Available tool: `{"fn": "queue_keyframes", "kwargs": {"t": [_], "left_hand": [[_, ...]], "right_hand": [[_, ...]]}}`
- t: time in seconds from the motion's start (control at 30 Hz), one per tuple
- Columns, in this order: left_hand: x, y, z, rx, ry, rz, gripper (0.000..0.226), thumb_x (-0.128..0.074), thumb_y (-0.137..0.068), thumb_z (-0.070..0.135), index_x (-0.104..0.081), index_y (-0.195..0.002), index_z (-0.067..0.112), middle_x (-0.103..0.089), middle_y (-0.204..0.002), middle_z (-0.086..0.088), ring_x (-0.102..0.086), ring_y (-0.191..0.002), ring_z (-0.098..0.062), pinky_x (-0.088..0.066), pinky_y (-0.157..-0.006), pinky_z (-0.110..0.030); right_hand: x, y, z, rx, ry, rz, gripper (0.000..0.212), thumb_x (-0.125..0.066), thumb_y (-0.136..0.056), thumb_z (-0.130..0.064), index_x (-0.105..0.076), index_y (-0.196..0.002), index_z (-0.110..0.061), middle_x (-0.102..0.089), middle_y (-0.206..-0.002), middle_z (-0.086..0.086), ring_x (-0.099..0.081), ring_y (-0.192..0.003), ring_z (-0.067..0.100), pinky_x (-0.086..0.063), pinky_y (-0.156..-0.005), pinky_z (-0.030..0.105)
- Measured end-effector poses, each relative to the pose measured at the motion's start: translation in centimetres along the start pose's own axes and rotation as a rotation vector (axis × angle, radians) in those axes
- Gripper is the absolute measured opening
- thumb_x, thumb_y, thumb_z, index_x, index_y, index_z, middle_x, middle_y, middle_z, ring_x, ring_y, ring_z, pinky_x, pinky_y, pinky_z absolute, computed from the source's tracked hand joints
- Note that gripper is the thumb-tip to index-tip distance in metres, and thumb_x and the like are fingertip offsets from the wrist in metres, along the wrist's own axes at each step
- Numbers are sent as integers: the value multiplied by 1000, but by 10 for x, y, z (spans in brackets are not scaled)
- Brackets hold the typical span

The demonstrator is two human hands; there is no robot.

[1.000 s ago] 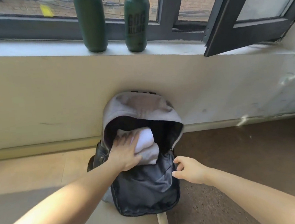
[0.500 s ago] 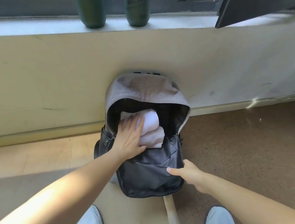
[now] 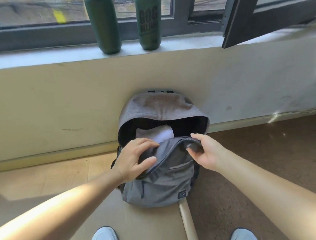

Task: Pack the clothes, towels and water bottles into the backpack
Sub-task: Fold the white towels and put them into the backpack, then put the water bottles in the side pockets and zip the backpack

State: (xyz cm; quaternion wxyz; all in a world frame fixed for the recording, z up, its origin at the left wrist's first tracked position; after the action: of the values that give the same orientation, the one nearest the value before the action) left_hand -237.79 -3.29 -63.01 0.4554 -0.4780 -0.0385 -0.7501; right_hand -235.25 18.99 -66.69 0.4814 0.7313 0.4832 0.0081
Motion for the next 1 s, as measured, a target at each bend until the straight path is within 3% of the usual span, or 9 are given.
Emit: {"fn": "queue_keyframes", "kwargs": {"t": [0.13, 0.2, 0.27, 0.33, 0.43, 0.63, 0.8, 0.9, 1.0], "left_hand": [[28, -7, -16, 229, 270, 149, 51, -58, -87, 53, -71, -125, 22, -72, -118, 11, -68, -109, -13, -55, -91, -38], [28, -13, -13, 232, 97, 75, 62, -69, -78, 58, -64, -133, 31, -69, -119, 19, -65, -110, -4, -52, -91, -25], [27, -24, -14, 255, -149, 62, 46, -64, -76, 60, -69, -114, 35, -68, -100, 19, -66, -94, -3, -53, -77, -26], [34, -41, -15, 272, -310, 124, 33, -50, -81, 56, -63, -78, 26, -64, -74, 9, -64, -73, -21, -47, -59, -35], [55, -70, -26, 293, -480, 220, 26, -52, -90, 39, -57, -73, 20, -69, -74, 1, -65, -71, -34, -35, -53, -34], [91, -112, -77, 632, -680, 115, 17, -54, -98, 31, -64, -103, 19, -68, -108, -6, -64, -105, -34, -42, -68, -35], [88, -114, -93, 615, -621, -136, 27, -57, -94, 39, -55, -113, 21, -67, -115, -9, -66, -103, -36, -54, -79, -40], [99, -115, -89, 559, -616, -269, 38, -62, -87, 51, -56, -113, 25, -67, -113, -4, -65, -103, -32, -47, -72, -35], [110, -112, -80, 526, -591, -292, 42, -64, -84, 58, -55, -111, 28, -66, -108, 2, -64, -97, -27, -48, -71, -35]], "right_hand": [[-30, -17, -24, 103, -162, -40, 18, -49, -101, 5, -59, -115, 10, -64, -113, 24, -66, -94, 31, -64, -72, 41], [-40, -24, -33, 117, -235, -61, 30, -45, -104, 1, -52, -131, 14, -60, -130, 29, -65, -105, 37, -59, -90, 45], [-53, -28, -38, 96, -228, -136, 41, -45, -107, -12, -44, -144, 7, -51, -144, 28, -56, -127, 39, -47, -108, 48], [-66, -28, -41, 104, -96, -224, 51, -45, -108, -25, -34, -154, -5, -40, -156, 22, -44, -142, 39, -37, -117, 51], [-75, -29, -51, 195, 166, -233, 59, -51, -105, -29, -28, -158, -14, -31, -163, 16, -38, -146, 36, -36, -118, 52], [-74, -44, -52, 282, 635, -123, 88, -66, -97, -22, -9, -163, -20, -32, -163, 6, -38, -146, 29, -39, -116, 49], [-94, -31, -86, 550, 923, 190, 61, -68, -89, -22, -46, -146, -15, -63, -123, 8, -64, -112, 29, -56, -98, 48], [-134, -2, -115, 752, 999, 170, 46, -70, -87, -21, -58, -131, -17, -67, -100, -3, -65, -101, 22, -54, -97, 42], [-183, 28, -141, 908, 1041, 106, 47, -73, -88, -26, -57, -131, -17, -64, -106, -5, -62, -105, 19, -50, -97, 37]]}}
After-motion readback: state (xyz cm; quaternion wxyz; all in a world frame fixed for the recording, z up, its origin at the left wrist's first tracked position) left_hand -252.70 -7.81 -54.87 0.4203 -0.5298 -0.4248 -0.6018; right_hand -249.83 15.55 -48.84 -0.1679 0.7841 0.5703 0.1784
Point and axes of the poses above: each hand's wrist, its own y-axis away from the middle knuckle, its own x-axis out of the back of the hand, z = x × y, the point moved 8 cm from there along -y, towards the middle knuckle
